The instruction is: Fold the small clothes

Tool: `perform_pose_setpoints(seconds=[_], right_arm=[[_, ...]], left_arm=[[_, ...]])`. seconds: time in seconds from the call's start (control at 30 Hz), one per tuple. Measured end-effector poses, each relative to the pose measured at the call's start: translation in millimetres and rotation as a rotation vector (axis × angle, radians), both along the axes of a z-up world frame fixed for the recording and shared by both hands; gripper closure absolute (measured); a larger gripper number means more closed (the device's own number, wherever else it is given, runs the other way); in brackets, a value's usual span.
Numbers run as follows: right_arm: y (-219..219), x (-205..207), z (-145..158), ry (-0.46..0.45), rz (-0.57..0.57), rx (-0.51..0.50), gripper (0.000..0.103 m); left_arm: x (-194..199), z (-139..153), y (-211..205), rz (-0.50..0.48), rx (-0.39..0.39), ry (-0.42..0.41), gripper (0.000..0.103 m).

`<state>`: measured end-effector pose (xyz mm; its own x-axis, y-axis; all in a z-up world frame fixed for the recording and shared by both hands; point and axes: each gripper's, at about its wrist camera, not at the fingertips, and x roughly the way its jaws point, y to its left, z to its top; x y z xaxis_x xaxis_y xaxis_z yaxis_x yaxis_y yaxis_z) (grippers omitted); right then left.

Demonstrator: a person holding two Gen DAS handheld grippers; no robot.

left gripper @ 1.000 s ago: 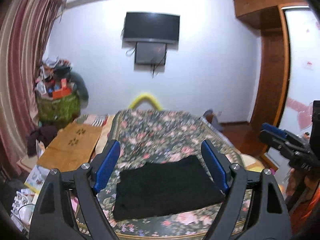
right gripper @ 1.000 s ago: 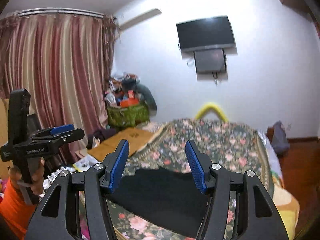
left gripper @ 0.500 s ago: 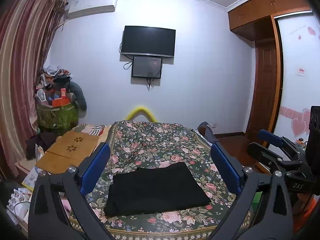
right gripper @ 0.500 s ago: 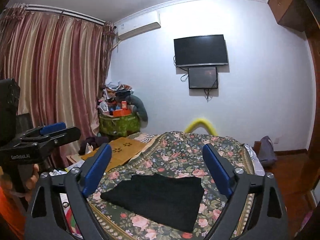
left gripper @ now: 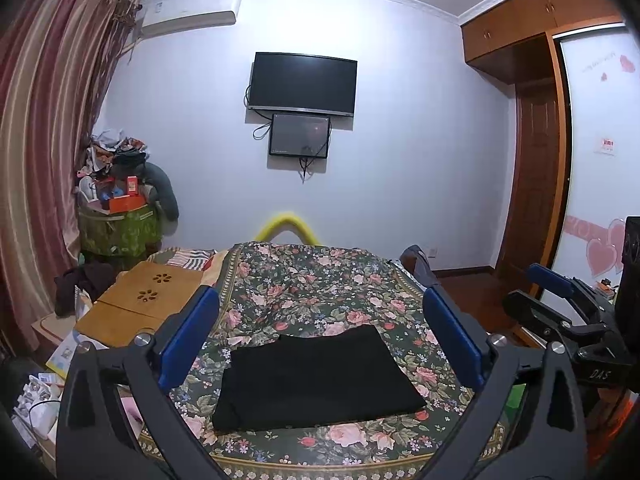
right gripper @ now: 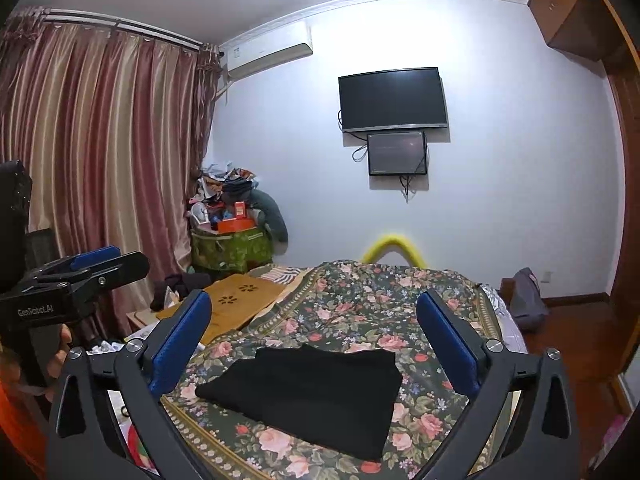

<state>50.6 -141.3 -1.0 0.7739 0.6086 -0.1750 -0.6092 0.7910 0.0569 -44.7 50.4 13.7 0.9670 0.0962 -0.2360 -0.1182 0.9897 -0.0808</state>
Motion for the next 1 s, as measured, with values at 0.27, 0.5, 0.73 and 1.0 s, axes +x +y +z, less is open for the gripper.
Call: perform_pose_setpoints(seconds=[0.27, 0.5, 0.73, 1.0], right_arm=[[-1.3, 0.8, -0.2, 0.013, -0.007, 0.001, 0.001], [-0.1, 1.0, -0.5, 0.026, -0.010, 0.000, 0.001], [-0.6, 0.7, 1.0, 0.032, -0.015, 0.002, 0.001], [-1.1, 2.1, 0.3, 0.040, -0.021, 0.007, 0.001]], left_arm=[[1.6, -3.6, -1.0, -0.006, 0.012, 0.004, 0.000], [2.9, -5.6, -0.2, -0.013, 0.006, 0.013, 0.000], [3.4, -5.6, 0.0, -0.018, 0.010, 0.013, 0.000], [4.6, -6.2, -1.6, -0.023, 0.010, 0.014, 0.000]])
